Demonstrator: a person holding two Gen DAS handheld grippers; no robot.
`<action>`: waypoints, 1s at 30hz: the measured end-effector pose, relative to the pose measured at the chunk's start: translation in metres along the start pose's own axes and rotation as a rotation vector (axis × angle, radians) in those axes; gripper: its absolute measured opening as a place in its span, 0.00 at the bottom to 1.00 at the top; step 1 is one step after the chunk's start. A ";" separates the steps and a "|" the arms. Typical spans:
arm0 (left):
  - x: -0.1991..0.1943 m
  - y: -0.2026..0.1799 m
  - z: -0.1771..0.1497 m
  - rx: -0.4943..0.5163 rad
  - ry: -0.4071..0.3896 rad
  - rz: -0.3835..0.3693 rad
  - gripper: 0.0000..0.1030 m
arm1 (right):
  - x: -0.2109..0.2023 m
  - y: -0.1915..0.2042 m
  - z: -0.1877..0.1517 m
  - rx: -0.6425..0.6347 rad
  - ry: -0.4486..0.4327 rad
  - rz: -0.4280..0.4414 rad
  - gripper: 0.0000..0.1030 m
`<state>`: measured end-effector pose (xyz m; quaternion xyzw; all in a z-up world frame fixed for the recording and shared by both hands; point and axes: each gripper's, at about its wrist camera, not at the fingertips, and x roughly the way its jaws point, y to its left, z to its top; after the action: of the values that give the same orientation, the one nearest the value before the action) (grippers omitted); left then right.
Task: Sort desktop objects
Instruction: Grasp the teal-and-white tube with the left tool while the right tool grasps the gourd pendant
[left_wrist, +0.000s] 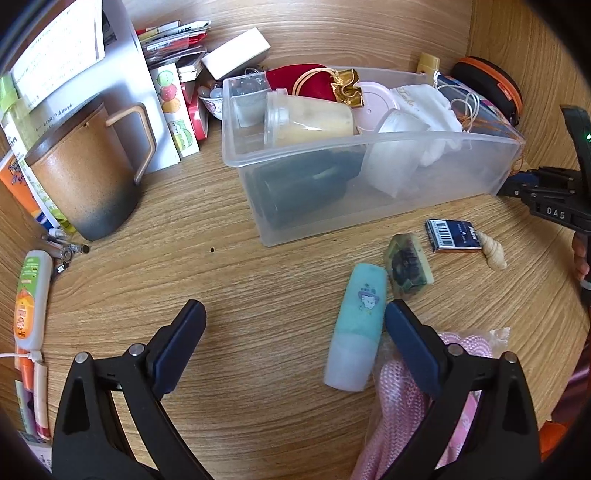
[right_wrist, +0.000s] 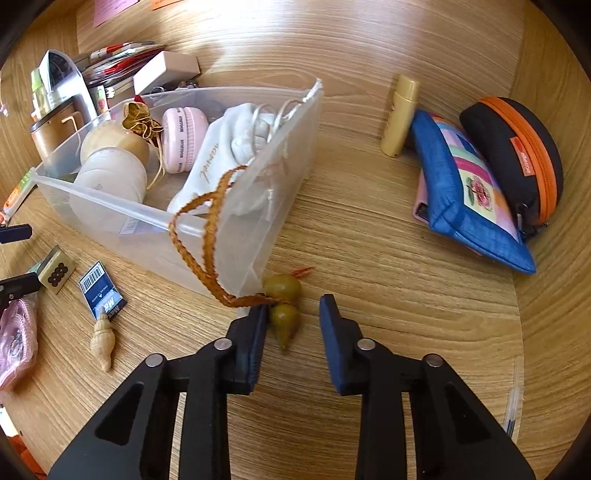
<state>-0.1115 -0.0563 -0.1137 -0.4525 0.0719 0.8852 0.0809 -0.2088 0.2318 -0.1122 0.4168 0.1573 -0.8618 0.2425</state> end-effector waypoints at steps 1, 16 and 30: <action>0.001 -0.001 0.000 0.011 -0.001 0.023 0.93 | 0.000 0.001 0.000 -0.001 -0.001 -0.001 0.24; 0.002 0.001 0.006 0.002 -0.015 -0.028 0.38 | 0.001 0.002 0.001 0.039 0.004 0.035 0.16; -0.007 0.009 -0.002 -0.054 -0.018 -0.025 0.24 | -0.011 -0.003 0.001 0.093 -0.038 0.036 0.16</action>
<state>-0.1082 -0.0663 -0.1088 -0.4474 0.0415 0.8897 0.0804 -0.2051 0.2374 -0.1025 0.4142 0.1051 -0.8713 0.2413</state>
